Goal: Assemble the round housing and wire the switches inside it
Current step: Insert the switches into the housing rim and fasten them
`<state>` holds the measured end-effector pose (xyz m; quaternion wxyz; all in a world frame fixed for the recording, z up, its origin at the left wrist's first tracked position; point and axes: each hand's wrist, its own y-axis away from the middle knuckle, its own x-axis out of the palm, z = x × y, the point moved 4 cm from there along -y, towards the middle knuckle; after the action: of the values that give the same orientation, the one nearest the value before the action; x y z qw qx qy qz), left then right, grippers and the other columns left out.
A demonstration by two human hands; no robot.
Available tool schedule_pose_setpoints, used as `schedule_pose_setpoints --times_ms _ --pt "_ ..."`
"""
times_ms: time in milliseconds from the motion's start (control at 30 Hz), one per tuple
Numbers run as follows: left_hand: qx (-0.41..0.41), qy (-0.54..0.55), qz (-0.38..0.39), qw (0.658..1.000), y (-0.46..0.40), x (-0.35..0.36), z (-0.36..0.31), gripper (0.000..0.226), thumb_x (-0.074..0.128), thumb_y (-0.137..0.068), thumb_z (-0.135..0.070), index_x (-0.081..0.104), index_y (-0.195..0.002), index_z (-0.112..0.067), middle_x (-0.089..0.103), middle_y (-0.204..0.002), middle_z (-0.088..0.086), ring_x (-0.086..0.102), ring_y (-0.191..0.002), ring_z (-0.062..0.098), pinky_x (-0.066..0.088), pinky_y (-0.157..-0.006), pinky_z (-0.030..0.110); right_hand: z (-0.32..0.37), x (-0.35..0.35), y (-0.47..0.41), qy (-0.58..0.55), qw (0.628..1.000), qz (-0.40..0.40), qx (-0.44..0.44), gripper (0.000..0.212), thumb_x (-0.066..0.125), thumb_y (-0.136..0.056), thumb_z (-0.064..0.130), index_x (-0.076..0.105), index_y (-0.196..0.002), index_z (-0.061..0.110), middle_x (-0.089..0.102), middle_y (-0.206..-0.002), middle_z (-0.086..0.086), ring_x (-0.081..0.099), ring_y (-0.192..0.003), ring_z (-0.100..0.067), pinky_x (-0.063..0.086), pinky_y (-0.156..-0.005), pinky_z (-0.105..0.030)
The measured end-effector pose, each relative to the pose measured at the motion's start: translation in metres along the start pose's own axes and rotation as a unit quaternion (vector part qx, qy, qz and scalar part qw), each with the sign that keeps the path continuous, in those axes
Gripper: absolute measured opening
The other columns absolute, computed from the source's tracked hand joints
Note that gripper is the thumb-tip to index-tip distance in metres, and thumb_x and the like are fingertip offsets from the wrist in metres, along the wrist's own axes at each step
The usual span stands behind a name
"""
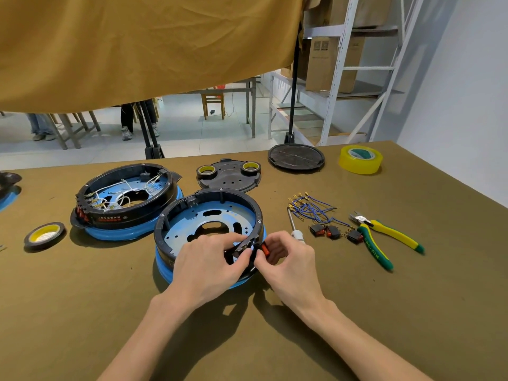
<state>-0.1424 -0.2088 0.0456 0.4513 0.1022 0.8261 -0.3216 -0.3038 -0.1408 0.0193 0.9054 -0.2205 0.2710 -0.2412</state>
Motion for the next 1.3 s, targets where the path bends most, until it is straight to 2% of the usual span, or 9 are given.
schedule_pose_setpoints --times_ms 133,367,567,700,900,1033,1133,1300 --pt "-0.010 -0.009 0.011 1.000 -0.002 0.003 0.001 0.057 0.043 -0.087 -0.073 0.071 -0.125 -0.041 0.077 -0.103 -0.020 0.071 -0.093 -0.002 0.038 -0.069 0.002 0.001 0.003 0.003 -0.007 1.000 0.007 -0.006 0.014 0.080 -0.087 0.020 0.072 -0.099 0.017 0.068 -0.082 0.014 0.068 -0.078 -0.007 0.053 -0.066 -0.012" --pt "-0.016 -0.032 0.036 0.999 -0.006 0.004 -0.001 0.064 0.033 -0.084 -0.082 0.072 -0.120 -0.045 0.075 -0.099 -0.025 0.064 -0.083 -0.004 0.038 -0.063 0.006 0.004 -0.001 0.003 0.015 0.999 0.023 -0.025 0.014 0.076 -0.090 0.016 0.073 -0.104 0.015 0.069 -0.087 0.011 0.067 -0.083 -0.006 0.055 -0.071 -0.016" --pt "-0.040 -0.016 0.091 0.995 -0.014 0.006 0.005 0.070 0.029 -0.078 -0.087 0.070 -0.120 -0.048 0.074 -0.103 -0.023 0.065 -0.091 -0.002 0.045 -0.066 0.015 0.006 0.000 0.002 0.012 1.000 0.021 -0.014 0.013 0.075 -0.090 0.014 0.072 -0.102 0.017 0.068 -0.085 0.011 0.065 -0.083 -0.005 0.050 -0.069 -0.010" --pt "-0.044 -0.006 0.145 0.988 -0.020 0.008 0.007 0.068 0.032 -0.078 -0.083 0.073 -0.116 -0.044 0.073 -0.102 -0.021 0.064 -0.093 0.002 0.054 -0.078 0.026 0.007 0.004 0.003 0.026 0.999 0.026 -0.013 0.013 0.076 -0.090 0.013 0.073 -0.103 0.016 0.068 -0.085 0.010 0.064 -0.083 -0.003 0.048 -0.069 -0.008" --pt "-0.052 -0.001 0.185 0.981 -0.028 0.013 0.006 0.039 0.045 -0.093 -0.071 0.068 -0.099 -0.040 0.065 -0.087 -0.017 0.061 -0.085 0.003 0.056 -0.076 0.034 0.005 0.005 0.002 0.029 0.999 0.026 -0.004 0.014 0.075 -0.092 0.016 0.072 -0.104 0.020 0.068 -0.089 0.012 0.063 -0.086 -0.003 0.048 -0.070 -0.009" --pt "-0.068 0.006 0.212 0.975 -0.028 0.017 0.007 0.040 0.041 -0.093 -0.070 0.064 -0.093 -0.037 0.070 -0.084 -0.007 0.064 -0.079 0.006 0.056 -0.075 0.037 0.001 0.006 0.005 0.065 0.997 0.030 0.008 0.014 0.077 -0.090 0.020 0.073 -0.103 0.021 0.060 -0.091 0.014 0.058 -0.089 -0.003 0.046 -0.070 -0.009" --pt "-0.070 -0.004 0.220 0.973 -0.028 0.018 0.007 0.040 0.041 -0.095 -0.070 0.063 -0.094 -0.037 0.071 -0.086 -0.008 0.065 -0.081 0.006 0.057 -0.077 0.037 0.000 0.005 0.003 0.067 0.997 0.025 0.007 0.012 0.079 -0.089 0.021 0.075 -0.101 0.021 0.063 -0.089 0.014 0.059 -0.086 -0.006 0.047 -0.068 -0.012" --pt "-0.073 0.009 0.241 0.968 -0.028 0.019 0.008 0.041 0.041 -0.096 -0.070 0.062 -0.091 -0.034 0.072 -0.085 -0.003 0.067 -0.078 0.011 0.054 -0.071 0.036 0.000 0.005 0.005 0.055 0.998 0.026 0.003 0.011 0.078 -0.089 0.020 0.074 -0.100 0.021 0.063 -0.089 0.015 0.061 -0.087 -0.006 0.049 -0.069 -0.013"
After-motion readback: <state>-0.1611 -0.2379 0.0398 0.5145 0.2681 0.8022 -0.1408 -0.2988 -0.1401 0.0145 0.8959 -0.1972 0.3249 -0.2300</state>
